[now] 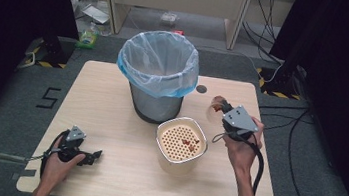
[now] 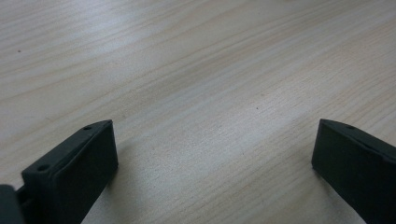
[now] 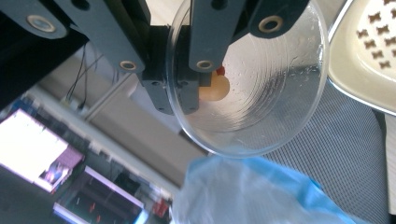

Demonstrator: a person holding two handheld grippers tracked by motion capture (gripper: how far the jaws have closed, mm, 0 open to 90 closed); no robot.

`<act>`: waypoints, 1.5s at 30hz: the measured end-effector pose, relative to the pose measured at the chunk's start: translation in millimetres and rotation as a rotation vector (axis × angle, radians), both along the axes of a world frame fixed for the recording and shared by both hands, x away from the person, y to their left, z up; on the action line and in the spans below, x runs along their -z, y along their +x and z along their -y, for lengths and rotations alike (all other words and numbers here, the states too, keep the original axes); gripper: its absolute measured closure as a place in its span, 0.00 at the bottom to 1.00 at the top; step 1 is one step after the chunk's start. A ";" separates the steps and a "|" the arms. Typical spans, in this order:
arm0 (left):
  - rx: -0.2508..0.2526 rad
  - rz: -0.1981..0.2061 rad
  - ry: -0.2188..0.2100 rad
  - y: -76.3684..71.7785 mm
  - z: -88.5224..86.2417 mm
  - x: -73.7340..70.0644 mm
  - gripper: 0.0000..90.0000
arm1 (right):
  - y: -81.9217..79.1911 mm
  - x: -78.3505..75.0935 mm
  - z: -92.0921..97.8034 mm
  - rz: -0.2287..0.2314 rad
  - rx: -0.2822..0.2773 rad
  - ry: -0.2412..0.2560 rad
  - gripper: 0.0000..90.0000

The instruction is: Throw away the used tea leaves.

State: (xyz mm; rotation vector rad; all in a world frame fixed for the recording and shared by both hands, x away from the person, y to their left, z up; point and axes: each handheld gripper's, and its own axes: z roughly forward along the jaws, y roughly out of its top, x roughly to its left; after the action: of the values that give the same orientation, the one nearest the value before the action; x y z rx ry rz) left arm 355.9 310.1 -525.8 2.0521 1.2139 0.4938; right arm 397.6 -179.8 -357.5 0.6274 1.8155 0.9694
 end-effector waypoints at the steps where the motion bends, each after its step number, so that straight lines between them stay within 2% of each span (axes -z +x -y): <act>1: 0.000 0.000 0.000 0.0 0.0 0.0 0.00 | -1.5 -1.0 -3.2 0.011 -0.006 -0.009 0.98; 2: 0.000 0.000 0.000 0.0 0.0 0.0 0.00 | -1.5 -1.0 -3.2 0.011 -0.006 -0.009 0.98; 4: 0.000 0.000 0.000 0.0 0.0 0.0 0.00 | -6.3 -3.1 -14.3 0.058 -0.038 -0.047 0.98; 8: 0.000 0.000 0.000 0.0 0.0 0.0 0.00 | -12.1 -3.1 -26.5 0.094 -0.056 -0.088 0.98; 9: 0.000 0.001 0.001 -0.1 0.0 0.0 0.00 | -16.0 -2.8 -34.6 0.138 -0.069 -0.126 0.98; 10: 0.000 0.001 0.001 -0.1 0.0 0.0 0.00 | -16.0 -2.8 -34.6 0.138 -0.069 -0.126 0.98; 11: 0.000 0.000 0.001 0.0 0.0 0.0 0.00 | -18.5 -2.8 -38.6 0.163 -0.072 -0.143 0.98; 12: 0.000 0.000 0.000 0.0 0.0 0.0 0.00 | -25.3 -3.5 -46.9 0.219 -0.081 -0.189 0.98; 14: 0.000 0.000 0.000 0.0 0.0 0.0 0.00 | -27.9 -3.8 -49.5 0.237 -0.082 -0.204 0.98; 15: 0.000 0.000 0.000 0.0 0.0 0.0 0.00 | -35.1 -4.5 -56.0 0.283 -0.089 -0.237 0.98; 17: 0.000 0.000 0.000 0.0 0.0 0.0 0.00 | -38.7 -3.7 -60.7 0.309 -0.097 -0.267 0.98; 18: 0.000 0.000 0.000 0.0 0.0 0.0 0.00 | -39.4 -2.5 -63.1 0.315 -0.098 -0.281 0.98; 21: 0.000 0.000 0.000 0.0 0.0 0.0 0.00 | -39.6 -0.3 -66.2 0.318 -0.116 -0.275 0.98; 22: 0.000 0.000 0.000 0.0 0.0 0.0 0.00 | -42.6 0.5 -70.6 0.336 -0.123 -0.298 0.98; 25: 0.000 0.000 0.000 0.0 0.0 0.0 0.00 | -47.4 -0.2 -74.3 0.362 -0.130 -0.306 0.98; 27: 0.000 0.000 0.000 0.0 0.0 0.0 0.00 | -49.3 1.6 -76.0 0.387 -0.124 -0.338 0.98; 30: 0.000 0.000 0.000 0.0 0.0 0.0 0.00 | -45.4 11.1 -75.1 0.402 -0.103 -0.379 0.98; 33: 0.003 0.001 0.005 -0.1 -0.1 -0.2 0.00 | -51.3 14.2 -80.4 0.476 -0.099 -0.432 0.98; 34: 0.003 0.001 0.005 -0.1 -0.1 -0.2 0.00 | -51.3 14.2 -80.4 0.476 -0.099 -0.432 0.98; 35: 0.003 0.002 0.006 -0.2 -0.1 -0.2 0.00 | -49.9 18.8 -82.7 0.478 -0.080 -0.456 0.98; 38: 0.003 0.001 0.005 -0.1 -0.1 -0.2 0.00 | -53.2 19.7 -86.2 0.500 -0.095 -0.462 0.98; 39: 0.003 0.001 0.005 -0.1 -0.1 -0.2 0.00 | -53.1 19.0 -86.1 0.477 -0.102 -0.432 0.98; 41: 0.003 0.002 0.006 -0.2 -0.1 -0.2 0.00 | -52.1 21.5 -86.4 0.496 -0.086 -0.461 0.98; 45: 0.003 0.001 0.005 -0.2 -0.1 -0.2 0.00 | -56.7 20.1 -85.5 0.526 -0.081 -0.458 0.98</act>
State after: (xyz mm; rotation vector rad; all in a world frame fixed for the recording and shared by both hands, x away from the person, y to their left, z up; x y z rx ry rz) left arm 355.6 310.2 -525.6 2.0575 1.2096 0.4973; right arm 340.9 -94.3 -377.6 0.0063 1.5132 0.6527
